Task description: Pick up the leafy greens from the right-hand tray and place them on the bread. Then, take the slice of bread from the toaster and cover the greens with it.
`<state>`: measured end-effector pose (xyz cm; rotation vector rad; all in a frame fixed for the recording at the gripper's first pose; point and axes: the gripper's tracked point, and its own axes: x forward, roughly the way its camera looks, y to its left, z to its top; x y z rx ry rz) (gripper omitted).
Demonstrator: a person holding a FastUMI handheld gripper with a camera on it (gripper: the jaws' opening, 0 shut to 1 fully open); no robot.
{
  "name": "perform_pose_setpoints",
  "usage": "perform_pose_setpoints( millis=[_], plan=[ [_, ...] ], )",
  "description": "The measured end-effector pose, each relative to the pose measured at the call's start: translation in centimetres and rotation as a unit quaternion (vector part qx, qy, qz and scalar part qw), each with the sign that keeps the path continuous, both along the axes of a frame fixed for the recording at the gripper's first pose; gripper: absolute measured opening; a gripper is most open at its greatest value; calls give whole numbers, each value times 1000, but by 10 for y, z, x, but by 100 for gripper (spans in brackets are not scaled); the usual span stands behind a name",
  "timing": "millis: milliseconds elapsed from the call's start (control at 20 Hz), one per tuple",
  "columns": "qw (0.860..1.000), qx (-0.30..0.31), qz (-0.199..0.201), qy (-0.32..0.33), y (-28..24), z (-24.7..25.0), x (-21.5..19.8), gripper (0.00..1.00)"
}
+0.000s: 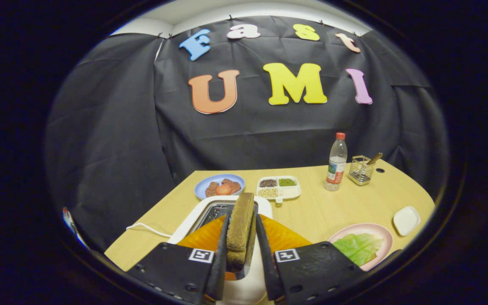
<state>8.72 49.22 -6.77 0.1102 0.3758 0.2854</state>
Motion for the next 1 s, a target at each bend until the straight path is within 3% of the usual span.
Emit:
perform_pose_setpoints(
  millis=[100, 200, 750, 1000],
  plan=[
    [1000, 3, 7, 6, 3, 0, -2, 17],
    [1000, 9, 17, 2, 6, 5, -5, 10],
    [989, 104, 54, -92, -13, 112, -34, 10],
    [986, 123, 41, -107, -54, 125, -40, 10]
  ],
)
